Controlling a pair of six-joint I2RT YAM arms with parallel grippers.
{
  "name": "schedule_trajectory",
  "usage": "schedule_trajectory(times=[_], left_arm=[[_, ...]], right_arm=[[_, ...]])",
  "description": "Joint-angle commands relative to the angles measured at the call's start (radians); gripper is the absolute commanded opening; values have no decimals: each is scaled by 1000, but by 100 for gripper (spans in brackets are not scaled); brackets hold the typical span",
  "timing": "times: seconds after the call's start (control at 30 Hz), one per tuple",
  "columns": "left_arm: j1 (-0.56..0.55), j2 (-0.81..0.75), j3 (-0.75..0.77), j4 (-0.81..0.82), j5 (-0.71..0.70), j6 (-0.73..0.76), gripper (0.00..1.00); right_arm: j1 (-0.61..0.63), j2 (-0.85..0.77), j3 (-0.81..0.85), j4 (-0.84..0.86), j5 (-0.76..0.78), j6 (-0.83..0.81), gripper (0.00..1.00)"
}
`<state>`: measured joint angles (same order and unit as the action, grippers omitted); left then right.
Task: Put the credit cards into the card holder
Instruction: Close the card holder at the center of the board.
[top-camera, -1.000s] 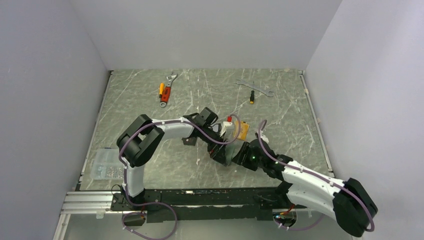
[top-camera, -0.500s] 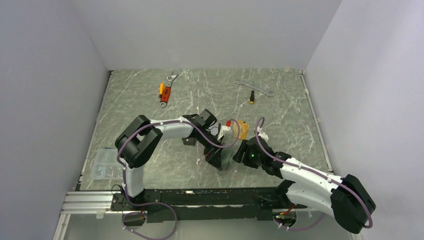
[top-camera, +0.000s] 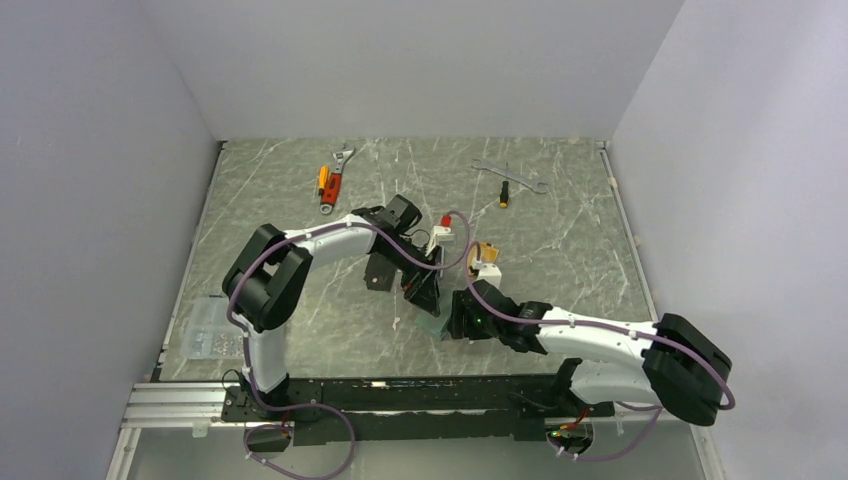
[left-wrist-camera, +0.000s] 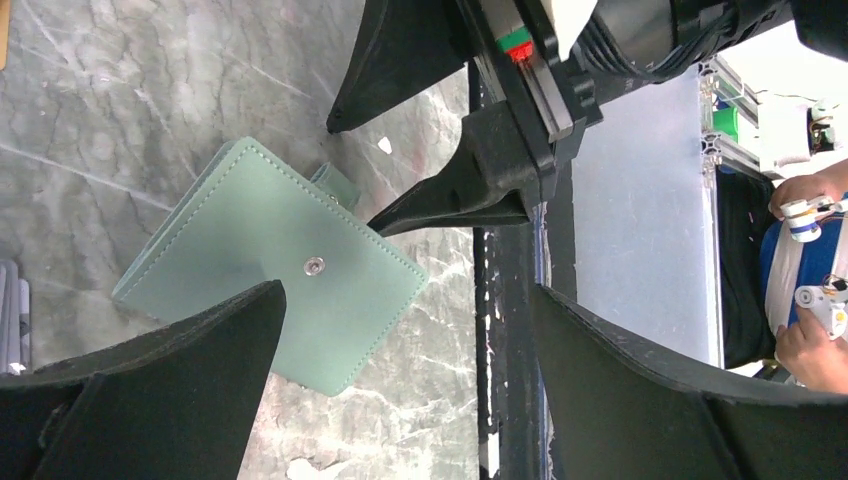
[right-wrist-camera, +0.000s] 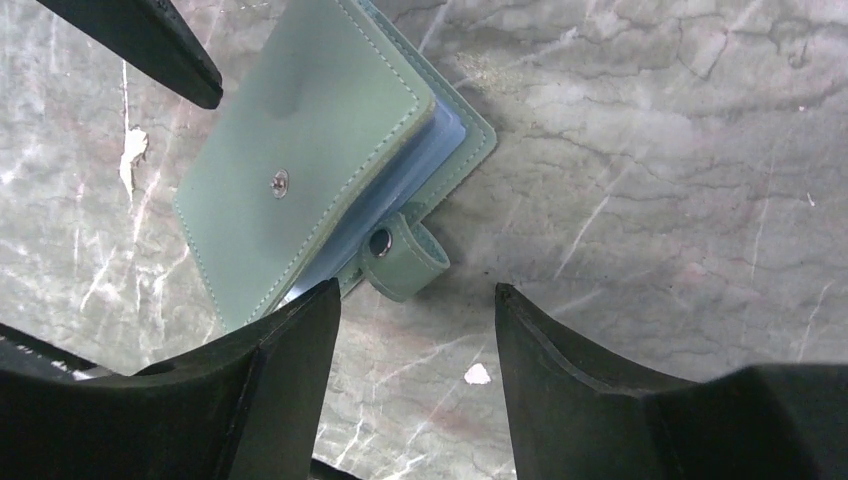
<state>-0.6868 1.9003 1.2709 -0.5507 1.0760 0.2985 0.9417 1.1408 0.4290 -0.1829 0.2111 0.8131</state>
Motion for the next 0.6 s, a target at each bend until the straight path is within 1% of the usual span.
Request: schedule_trajectory(times=[0.0,0.13,0.23,0.37,0.43,0.57], left_arm=[[6,-45,-10,-44,13,96,99],[1,-20,-22,-110,52,195,99],[-12,-14,-32,-156,67,285,99],[-38,-21,-47,-155,90,317,99],[-59,-16,-41,-156,77,332,99],[-94,16,-27,-156,35,343,99]], right_arm=[[37,47,59,-20,111,-43,60],[66,72,62,26,125,-75,59],[79,87,71,34,163,-91,59],[97,107,85,25,216,-79,56],[116,111,84,17,257,-54,53],[147,93,76,-6,332,28,39]])
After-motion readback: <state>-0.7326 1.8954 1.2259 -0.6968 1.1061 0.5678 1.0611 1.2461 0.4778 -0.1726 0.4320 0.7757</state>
